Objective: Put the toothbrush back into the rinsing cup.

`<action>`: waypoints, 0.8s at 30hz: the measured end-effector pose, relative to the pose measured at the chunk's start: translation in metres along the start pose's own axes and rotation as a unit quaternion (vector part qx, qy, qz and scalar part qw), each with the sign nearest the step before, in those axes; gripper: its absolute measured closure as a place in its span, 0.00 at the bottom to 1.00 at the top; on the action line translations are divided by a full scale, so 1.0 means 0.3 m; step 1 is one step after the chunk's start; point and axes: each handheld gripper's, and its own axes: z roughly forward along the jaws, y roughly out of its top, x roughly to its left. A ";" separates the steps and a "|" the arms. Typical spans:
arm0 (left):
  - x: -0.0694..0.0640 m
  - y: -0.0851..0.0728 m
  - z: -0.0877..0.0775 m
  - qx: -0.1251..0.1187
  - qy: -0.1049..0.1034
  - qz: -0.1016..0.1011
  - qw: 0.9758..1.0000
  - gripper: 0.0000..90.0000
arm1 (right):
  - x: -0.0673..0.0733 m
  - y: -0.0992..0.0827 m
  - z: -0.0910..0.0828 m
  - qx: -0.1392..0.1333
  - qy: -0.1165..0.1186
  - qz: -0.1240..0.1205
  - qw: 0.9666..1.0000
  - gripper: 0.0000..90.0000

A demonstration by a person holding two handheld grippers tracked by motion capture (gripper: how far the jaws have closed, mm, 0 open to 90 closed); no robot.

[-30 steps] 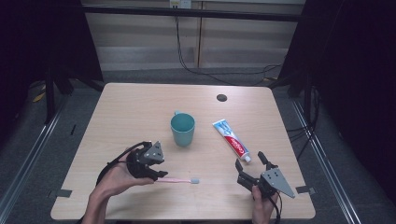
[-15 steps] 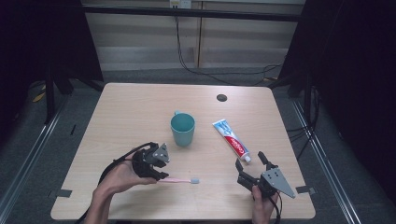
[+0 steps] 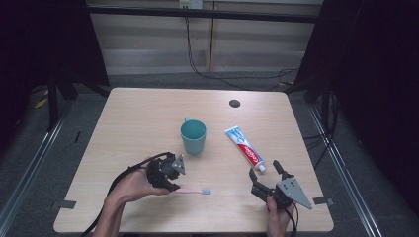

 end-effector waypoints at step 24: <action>-0.014 0.023 0.072 0.030 -0.030 0.021 0.999 0.76 | 0.000 0.000 0.000 -0.001 0.000 -0.001 1.000 0.15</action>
